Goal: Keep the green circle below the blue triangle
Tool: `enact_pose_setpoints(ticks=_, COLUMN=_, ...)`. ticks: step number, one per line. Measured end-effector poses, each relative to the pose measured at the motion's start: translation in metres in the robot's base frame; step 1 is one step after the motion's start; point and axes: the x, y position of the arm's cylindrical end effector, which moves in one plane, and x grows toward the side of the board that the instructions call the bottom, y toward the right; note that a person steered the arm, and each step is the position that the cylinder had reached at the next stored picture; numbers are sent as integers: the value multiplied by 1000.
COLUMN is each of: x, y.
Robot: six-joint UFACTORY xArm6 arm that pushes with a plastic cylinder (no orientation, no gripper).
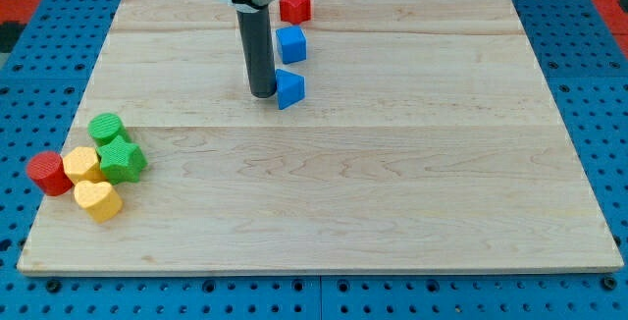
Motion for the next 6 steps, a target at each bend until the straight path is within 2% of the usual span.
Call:
enact_pose_setpoints(ticks=1, x=-11, y=-23)
enact_pose_setpoints(ticks=2, x=-44, y=-127)
enact_pose_setpoints(ticks=3, x=-22, y=-210)
enact_pose_setpoints(ticks=4, x=-10, y=-240)
enact_pose_setpoints(ticks=6, x=71, y=-232)
